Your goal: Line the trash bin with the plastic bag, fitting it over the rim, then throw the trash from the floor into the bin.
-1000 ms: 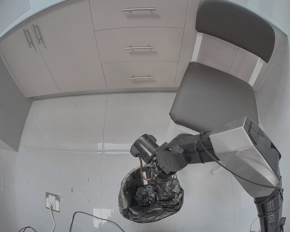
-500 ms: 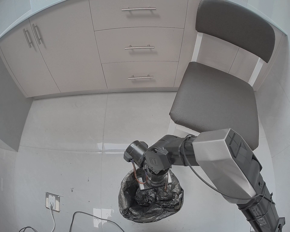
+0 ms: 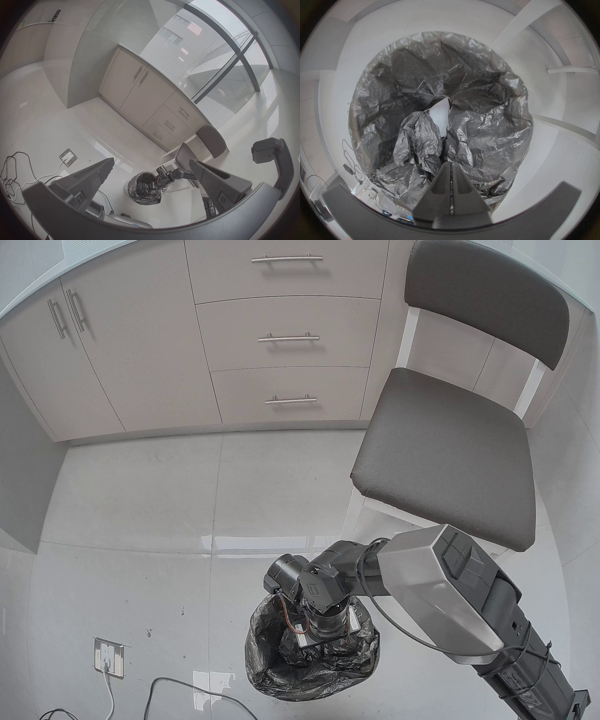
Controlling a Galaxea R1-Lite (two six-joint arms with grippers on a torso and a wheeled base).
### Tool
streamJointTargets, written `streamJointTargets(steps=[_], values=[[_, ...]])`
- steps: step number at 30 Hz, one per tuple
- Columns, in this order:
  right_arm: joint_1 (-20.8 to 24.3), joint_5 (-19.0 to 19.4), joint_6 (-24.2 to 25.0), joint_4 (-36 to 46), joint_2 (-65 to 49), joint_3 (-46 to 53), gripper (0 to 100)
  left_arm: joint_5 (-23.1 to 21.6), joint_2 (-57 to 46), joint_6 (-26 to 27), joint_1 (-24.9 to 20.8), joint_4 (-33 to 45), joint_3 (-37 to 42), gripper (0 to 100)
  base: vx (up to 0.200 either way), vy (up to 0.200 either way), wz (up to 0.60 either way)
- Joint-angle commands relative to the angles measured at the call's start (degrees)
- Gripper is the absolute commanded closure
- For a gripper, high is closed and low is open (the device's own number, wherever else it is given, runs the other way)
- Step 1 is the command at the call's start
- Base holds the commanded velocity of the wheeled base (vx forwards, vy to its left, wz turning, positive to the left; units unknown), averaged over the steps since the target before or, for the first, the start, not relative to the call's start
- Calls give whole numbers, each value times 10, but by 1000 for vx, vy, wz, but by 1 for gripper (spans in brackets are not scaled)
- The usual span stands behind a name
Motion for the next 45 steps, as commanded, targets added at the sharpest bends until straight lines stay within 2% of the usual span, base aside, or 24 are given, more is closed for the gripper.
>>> streamJointTargets(steps=[1,18,27,38,45], values=[[2,0,1,2,15,0,100,1,2,0,-2,0,0,0,0,0,0],[13,16,-21,0,111,0,100,1,1,0,-1,1,3,0,0,0,0],[2,31,-79,-11,175,0,100,0,0,0,-1,0,5,0,0,0,0],[1,32,-106,-102,173,0,100,0,0,-1,-1,1,5,0,0,0,0],[3,31,-105,-161,181,0,100,0,0,-1,-1,1,5,0,0,0,0]])
